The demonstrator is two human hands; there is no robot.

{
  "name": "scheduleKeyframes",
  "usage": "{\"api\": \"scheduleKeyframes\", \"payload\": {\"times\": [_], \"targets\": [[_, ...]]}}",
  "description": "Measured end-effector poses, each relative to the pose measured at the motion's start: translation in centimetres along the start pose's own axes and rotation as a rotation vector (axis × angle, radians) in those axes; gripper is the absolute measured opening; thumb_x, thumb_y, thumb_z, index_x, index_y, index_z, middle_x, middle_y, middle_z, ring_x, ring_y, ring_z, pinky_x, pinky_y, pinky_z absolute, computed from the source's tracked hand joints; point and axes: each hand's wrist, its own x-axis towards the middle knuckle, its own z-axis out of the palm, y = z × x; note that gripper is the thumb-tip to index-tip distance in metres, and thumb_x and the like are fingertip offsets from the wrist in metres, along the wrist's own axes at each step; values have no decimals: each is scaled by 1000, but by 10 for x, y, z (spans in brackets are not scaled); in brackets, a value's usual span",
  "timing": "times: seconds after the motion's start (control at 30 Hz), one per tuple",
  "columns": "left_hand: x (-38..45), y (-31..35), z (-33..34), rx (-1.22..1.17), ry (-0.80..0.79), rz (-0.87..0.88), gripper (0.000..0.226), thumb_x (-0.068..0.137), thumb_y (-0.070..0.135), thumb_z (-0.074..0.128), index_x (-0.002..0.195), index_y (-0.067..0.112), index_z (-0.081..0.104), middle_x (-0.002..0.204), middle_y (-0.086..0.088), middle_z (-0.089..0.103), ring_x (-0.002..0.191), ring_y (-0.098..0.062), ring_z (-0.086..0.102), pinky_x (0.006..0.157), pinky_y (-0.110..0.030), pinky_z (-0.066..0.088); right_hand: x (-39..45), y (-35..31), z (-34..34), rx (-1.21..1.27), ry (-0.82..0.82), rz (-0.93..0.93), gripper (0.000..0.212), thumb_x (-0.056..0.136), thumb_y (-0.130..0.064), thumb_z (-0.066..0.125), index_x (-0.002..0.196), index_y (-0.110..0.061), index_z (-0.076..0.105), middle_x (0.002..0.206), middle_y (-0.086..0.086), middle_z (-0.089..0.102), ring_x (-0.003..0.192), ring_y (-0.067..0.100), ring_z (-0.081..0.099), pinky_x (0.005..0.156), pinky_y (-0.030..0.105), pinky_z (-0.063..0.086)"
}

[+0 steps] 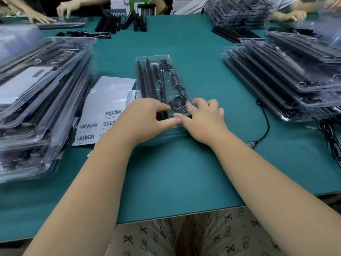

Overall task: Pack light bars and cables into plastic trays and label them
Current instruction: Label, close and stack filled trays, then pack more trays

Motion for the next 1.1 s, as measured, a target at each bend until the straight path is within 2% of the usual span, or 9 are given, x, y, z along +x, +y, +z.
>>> {"api": "scheduleKeyframes", "payload": {"times": [0.07, 0.23, 0.37, 0.47, 0.7, 0.83, 0.9, 0.97, 1.1], "targets": [[1, 2, 0, 8, -13, 3, 49, 79, 54, 60, 94, 9, 70, 88, -5, 70, 82, -19, 59, 77, -37, 45, 0, -2, 1, 8, 24, 25, 59, 91, -61, 28, 137, -28, 43, 143, -5, 35, 121, 24, 25, 94, 37, 19], [3, -4, 2, -53, -64, 9, 47, 80, 51, 63, 117, 22, 64, 102, 8, 60, 94, -8, 51, 79, -20, 35, 1, -6, 1, 10, 53, 78, 46, 98, -49, 23, 132, -31, 47, 140, -6, 39, 120, 24, 29, 93, 39, 22], [5, 2, 21, 143, -87, 33, 71, 85, 65, 43, 143, 25, 35, 146, 6, 35, 126, -20, 35, 106, -37, 29, 1, -6, -3, -19, 58, 91, 44, 101, -43, 20, 136, -31, 43, 141, -3, 37, 122, 25, 30, 95, 40, 24], [8, 3, 32, 252, -124, 8, 75, 86, 69, 22, 152, 35, 6, 158, 16, 15, 126, -18, 28, 98, -37, 21, -1, -6, -2, -106, 51, 80, 43, 101, -43, 19, 136, -32, 41, 139, -1, 37, 119, 26, 31, 90, 40, 25], [12, 4, 35, 342, -108, -3, 66, 88, 70, 13, 148, 42, 19, 156, 21, 17, 119, -18, 31, 90, -38, 21, 6, 16, -14, -9, -159, -40, 62, 94, -54, 31, 149, -28, 20, 149, 2, 24, 134, 23, 15, 108, 40, 16], [12, 7, 37, 350, -100, 3, 65, 89, 69, 17, 148, 42, 20, 156, 21, 19, 118, -18, 32, 83, -35, 18, 0, 40, -33, 318, -366, -92, 67, 83, -53, 56, 143, -30, 36, 150, -11, 27, 139, 8, 12, 113, 33, 11], [12, 6, 38, 382, -108, 8, 67, 87, 71, 17, 148, 42, 19, 156, 21, 19, 119, -18, 33, 83, -36, 19, -3, 46, -38, 665, -303, -33, 45, 82, -46, 64, 124, -34, 58, 133, -19, 47, 126, 0, 40, 107, 26, 25], [13, 6, 39, 406, -117, 17, 69, 86, 72, 17, 148, 42, 19, 156, 21, 19, 119, -18, 32, 83, -37, 20, -3, 46, -44, 982, -191, 49, 29, 85, -34, 64, 113, -34, 61, 118, -13, 63, 100, -1, 61, 93, 24, 42], [12, 8, 34, 390, -133, 22, 71, 84, 73, 20, 148, 41, 21, 155, 21, 21, 118, -18, 31, 87, -37, 21, -2, 43, -41, 767, -113, -68, 23, 86, -25, 66, 103, -41, 63, 88, -18, 63, 70, -8, 56, 70, 9, 41]]}}
